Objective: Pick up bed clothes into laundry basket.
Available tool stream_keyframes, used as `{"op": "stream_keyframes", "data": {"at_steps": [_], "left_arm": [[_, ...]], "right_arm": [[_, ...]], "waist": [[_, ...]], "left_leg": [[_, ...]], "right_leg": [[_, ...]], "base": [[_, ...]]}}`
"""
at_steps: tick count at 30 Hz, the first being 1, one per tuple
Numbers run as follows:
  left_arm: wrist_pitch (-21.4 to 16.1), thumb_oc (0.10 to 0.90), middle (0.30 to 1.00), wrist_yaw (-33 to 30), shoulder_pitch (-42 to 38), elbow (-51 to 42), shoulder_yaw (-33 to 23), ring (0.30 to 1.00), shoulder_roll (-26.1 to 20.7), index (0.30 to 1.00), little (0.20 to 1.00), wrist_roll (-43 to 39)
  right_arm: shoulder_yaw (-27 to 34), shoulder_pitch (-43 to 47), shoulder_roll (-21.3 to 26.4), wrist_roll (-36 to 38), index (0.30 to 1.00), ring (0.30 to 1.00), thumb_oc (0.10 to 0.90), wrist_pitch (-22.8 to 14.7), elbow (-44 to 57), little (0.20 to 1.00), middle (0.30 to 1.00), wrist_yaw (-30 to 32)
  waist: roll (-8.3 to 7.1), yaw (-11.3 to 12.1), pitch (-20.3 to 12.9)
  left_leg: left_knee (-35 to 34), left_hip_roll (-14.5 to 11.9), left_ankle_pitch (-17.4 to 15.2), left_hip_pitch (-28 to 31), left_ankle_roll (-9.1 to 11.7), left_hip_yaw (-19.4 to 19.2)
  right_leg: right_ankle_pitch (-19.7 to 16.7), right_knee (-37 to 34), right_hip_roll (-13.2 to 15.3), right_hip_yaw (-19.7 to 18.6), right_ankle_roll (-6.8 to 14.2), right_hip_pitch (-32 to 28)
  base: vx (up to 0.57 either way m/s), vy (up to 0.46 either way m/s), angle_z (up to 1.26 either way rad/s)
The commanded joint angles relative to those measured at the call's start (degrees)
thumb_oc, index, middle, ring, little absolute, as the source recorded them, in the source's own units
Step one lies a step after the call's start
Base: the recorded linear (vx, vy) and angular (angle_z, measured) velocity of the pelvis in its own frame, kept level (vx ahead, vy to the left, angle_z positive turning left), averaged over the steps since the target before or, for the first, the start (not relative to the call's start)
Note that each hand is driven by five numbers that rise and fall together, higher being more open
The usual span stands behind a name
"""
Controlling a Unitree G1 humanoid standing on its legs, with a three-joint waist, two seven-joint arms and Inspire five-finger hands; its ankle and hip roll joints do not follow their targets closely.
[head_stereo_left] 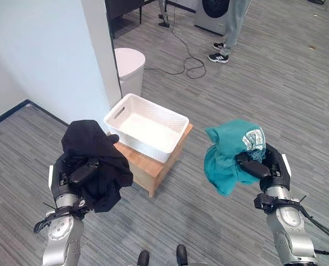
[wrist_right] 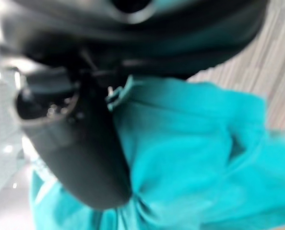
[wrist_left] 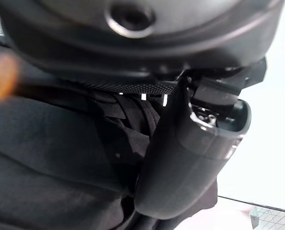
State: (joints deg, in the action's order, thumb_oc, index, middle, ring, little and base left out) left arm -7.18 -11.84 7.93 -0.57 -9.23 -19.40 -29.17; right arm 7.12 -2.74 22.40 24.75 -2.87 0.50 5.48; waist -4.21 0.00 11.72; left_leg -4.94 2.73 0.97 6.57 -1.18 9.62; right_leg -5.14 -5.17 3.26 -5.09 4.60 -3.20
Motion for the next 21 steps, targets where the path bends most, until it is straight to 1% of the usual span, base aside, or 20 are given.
{"op": "stream_keyframes", "data": {"at_steps": [1, 7, 12, 13, 14, 15, 16, 17, 18, 19, 20, 21], "left_arm": [[-6.93, 0.4, 0.3, 0.69, -5.19, -6.33, -2.79, 0.3, -2.2, 0.3, 0.3, 0.74], [-7.01, 0.4, 0.3, 0.77, -5.22, -6.13, -2.54, 0.3, -2.11, 0.3, 0.3, 0.86], [-7.06, 0.4, 0.3, 0.63, -5.22, -5.76, -3.3, 0.3, -2.3, 0.3, 0.3, 0.85], [-7.25, 0.4, 0.3, 0.47, -5.15, -5.62, -3.62, 0.3, -2.48, 0.3, 0.3, 0.74], [-7.41, 0.4, 0.3, 0.32, -5.26, -5.54, -3.84, 0.3, -2.67, 0.3, 0.3, 0.6], [-7.42, 0.4, 0.3, 0.33, -5.32, -5.52, -3.88, 0.3, -2.67, 0.3, 0.3, 0.59], [-7.51, 0.4, 0.3, 0.18, -5.54, -5.48, -3.94, 0.3, -2.87, 0.3, 0.3, 0.36], [-7.64, 0.4, 0.3, 0.09, -5.97, -5.39, -4.09, 0.3, -3.07, 0.3, 0.3, 0.28], [-7.66, 0.4, 0.3, 0.21, -6.59, -5.44, -3.8, 0.3, -3.9, 0.3, 0.3, 0.39], [-7.69, 0.4, 0.3, 0.23, -6.75, -5.36, -3.86, 0.3, -3.82, 0.3, 0.3, 0.38], [-7.64, 0.4, 0.3, 0.31, -7.45, -5.46, -3.24, 0.3, -4.69, 0.3, 0.3, 0.47], [-7.7, 0.4, 0.3, 0.45, -9.11, -5.34, -2.28, 0.3, -6.36, 0.3, 0.3, 0.69]], "right_arm": [[4.18, 4.27, 2.28, 0.81, 0.3, 0.3, 0.4, -7.23, 4.56, 0.3, 0.3, 1.12], [3.72, 4.67, 2.42, 0.44, 0.3, 0.3, 0.4, -7.3, 4.18, 0.3, 0.3, 1.31], [3.46, 5.45, 3.04, 0.09, 0.3, 0.3, 0.4, -7.27, 3.95, 0.3, 0.3, 1.15], [2.71, 6.73, 3.41, 0.12, 0.3, 0.3, 0.4, -7.33, 3.72, 0.3, 0.3, 0.91], [2.23, 7.68, 3.69, 0.05, 0.3, 0.3, 0.4, -7.33, 3.39, 0.3, 0.3, 0.87], [2.2, 7.8, 3.71, 0.06, 0.3, 0.3, 0.4, -7.36, 3.31, 0.3, 0.3, 0.88], [1.55, 8.88, 3.97, -0.25, 0.3, 0.3, 0.4, -7.2, 3.2, 0.3, 0.3, 0.7], [0.96, 10.06, 4.29, -0.61, 0.3, 0.3, 0.4, -7.24, 3.12, 0.3, 0.3, 0.61], [0.04, 11.75, 5.88, -2.65, 0.3, 0.3, 0.4, -6.59, 2.91, 0.3, 0.3, 0.32], [0.0, 11.98, 5.99, -2.66, 0.3, 0.3, 0.4, -6.6, 2.8, 0.3, 0.3, 0.33], [-0.12, 12.43, 6.89, -3.23, 0.3, 0.3, 0.4, -6.26, 2.57, 0.3, 0.3, 0.53], [0.03, 14.05, 9.5, -3.79, 0.3, 0.3, 0.4, -5.92, 1.95, 0.3, 0.3, 0.89]], "waist": [[0.96, 0.39, -4.76], [0.8, 0.48, -4.69], [0.51, 0.71, -4.89], [0.35, 1.07, -4.62], [0.45, 1.53, -4.19], [0.45, 1.61, -4.2], [0.82, 1.87, -3.52], [1.17, 2.35, -2.93], [2.2, 2.24, -1.39], [1.98, 2.33, -1.33], [2.25, 1.68, -0.62], [2.49, 1.04, -0.51]], "left_leg": [[0.04, -1.27, -2.53, -0.06, 1.98, 2.06], [0.05, -1.44, -2.77, 0.42, 1.95, 1.76], [0.26, -1.85, -3.24, 0.71, 2.14, 0.81], [1.18, -1.99, -3.85, 0.76, 2.07, 0.01], [2.11, -2.01, -4.37, 0.52, 1.96, -0.39], [2.29, -2.0, -4.47, 0.35, 1.96, -0.51], [2.91, -2.12, -4.98, 0.21, 1.56, -0.77], [3.48, -2.11, -5.35, -0.25, 1.11, -1.25], [3.91, -2.12, -6.33, 0.61, 0.24, -0.7], [3.97, -1.82, -6.4, 0.45, 0.22, -0.85], [4.19, -1.87, -6.33, 0.87, 0.25, 0.53], [4.33, -2.53, -6.25, 1.13, 1.28, 3.37]], "right_leg": [[3.21, 1.01, -1.25, 0.41, 1.88, 3.09], [3.37, 0.78, -1.48, -0.15, 1.73, 2.47], [3.56, 0.65, -1.52, 0.48, 1.75, 2.04], [3.44, 1.45, -1.34, 0.66, 1.89, 2.43], [3.59, 3.7, -1.25, 0.73, 1.98, 3.66], [3.78, 4.12, -1.29, 0.6, 1.98, 3.98], [3.9, 8.03, -1.48, 0.51, 2.3, 6.44], [4.31, 13.59, -1.75, 0.22, 3.16, 9.61], [1.3, 24.82, -1.93, -0.64, 6.34, 14.28], [1.94, 26.25, -1.78, -0.93, 6.41, 15.15], [-0.03, 29.86, -2.67, -2.89, 7.17, 16.98], [1.65, 31.13, -3.32, -6.89, 6.22, 19.11]], "base": [[0.0, 0.0, 0.0], [0.0, 0.0, -0.02], [0.0, -0.002, -0.09], [-0.05, -0.003, -0.05], [-0.05, -0.003, -0.08], [-0.07, 0.02, -0.21], [-0.09, 0.035, -0.37], [-0.11, 0.078, -0.38], [-0.08, 0.057, -0.36], [-0.03, 0.033, -0.29], [0.06, -0.117, -0.1], [0.13, -0.173, 0.16]]}}
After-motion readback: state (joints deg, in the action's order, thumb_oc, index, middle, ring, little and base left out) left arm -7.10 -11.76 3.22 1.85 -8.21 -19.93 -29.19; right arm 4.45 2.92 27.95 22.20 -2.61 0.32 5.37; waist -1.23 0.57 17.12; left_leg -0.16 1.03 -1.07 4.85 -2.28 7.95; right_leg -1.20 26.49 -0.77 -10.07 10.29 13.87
